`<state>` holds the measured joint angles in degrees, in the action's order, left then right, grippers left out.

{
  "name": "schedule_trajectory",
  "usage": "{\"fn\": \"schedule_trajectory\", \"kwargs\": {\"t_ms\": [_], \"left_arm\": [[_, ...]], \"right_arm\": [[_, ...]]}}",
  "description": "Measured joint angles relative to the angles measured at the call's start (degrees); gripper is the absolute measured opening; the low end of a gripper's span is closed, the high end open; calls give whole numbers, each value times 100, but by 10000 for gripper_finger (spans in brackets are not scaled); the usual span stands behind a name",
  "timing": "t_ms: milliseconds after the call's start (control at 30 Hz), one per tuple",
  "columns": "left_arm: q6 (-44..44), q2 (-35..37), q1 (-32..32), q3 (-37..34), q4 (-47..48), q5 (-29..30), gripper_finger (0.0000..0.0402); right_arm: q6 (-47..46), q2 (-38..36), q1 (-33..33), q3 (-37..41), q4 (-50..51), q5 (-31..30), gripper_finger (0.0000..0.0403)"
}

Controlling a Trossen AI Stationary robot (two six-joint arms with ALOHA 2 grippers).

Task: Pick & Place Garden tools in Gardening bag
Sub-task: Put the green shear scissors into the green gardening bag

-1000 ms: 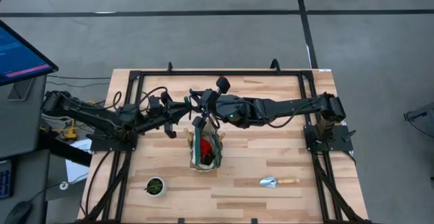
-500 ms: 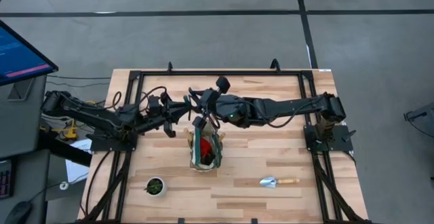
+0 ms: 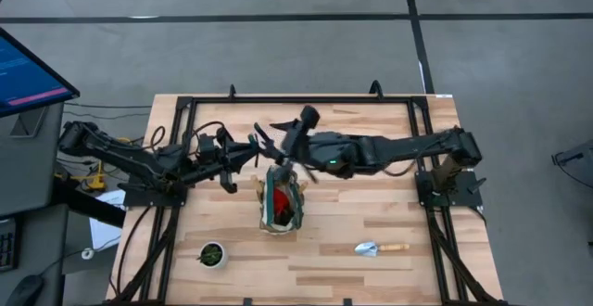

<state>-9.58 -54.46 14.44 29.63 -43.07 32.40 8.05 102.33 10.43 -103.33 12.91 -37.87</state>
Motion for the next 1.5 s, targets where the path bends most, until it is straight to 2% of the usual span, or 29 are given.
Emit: {"fn": "schedule_trajectory", "kwargs": {"t_ms": [133, 233, 367, 500, 800, 1067, 1300, 1400, 1500], "left_arm": [[22, 165, 102, 0, 31, -235, 29], [-47, 317, 132, 0, 21, -1189, 30], [-590, 420, 260, 0, 14, -2552, 29], [-886, 319, 616, 0, 101, -3233, 28], [-846, -420, 1318, -2, 219, -3687, 0], [-287, -792, 1446, -115, 310, -3559, 1], [-1148, -625, 1432, -253, 1722, -3612, 3], [-1173, -626, 1642, -254, 1792, -3694, 13], [-1234, -645, 1856, -254, 1862, -3512, 32]], "right_arm": [[-57, -525, 115, -11, 303, 171, 224], [-404, -880, 206, -10, 728, 721, 228], [-722, -1347, 429, -11, 1400, 1404, 222], [-939, -1627, 717, -11, 2033, 1696, 213], [-1380, -1889, 1469, -7, 2679, 1722, 195], [-2432, -1682, 1540, -9, 2752, 1688, 180], [-3921, -1098, 1774, 2, 4066, 1692, 159], [-4261, -933, 1997, 1, 4235, 1667, 151], [-4618, -801, 2191, 0, 4281, 1512, 145]]}}
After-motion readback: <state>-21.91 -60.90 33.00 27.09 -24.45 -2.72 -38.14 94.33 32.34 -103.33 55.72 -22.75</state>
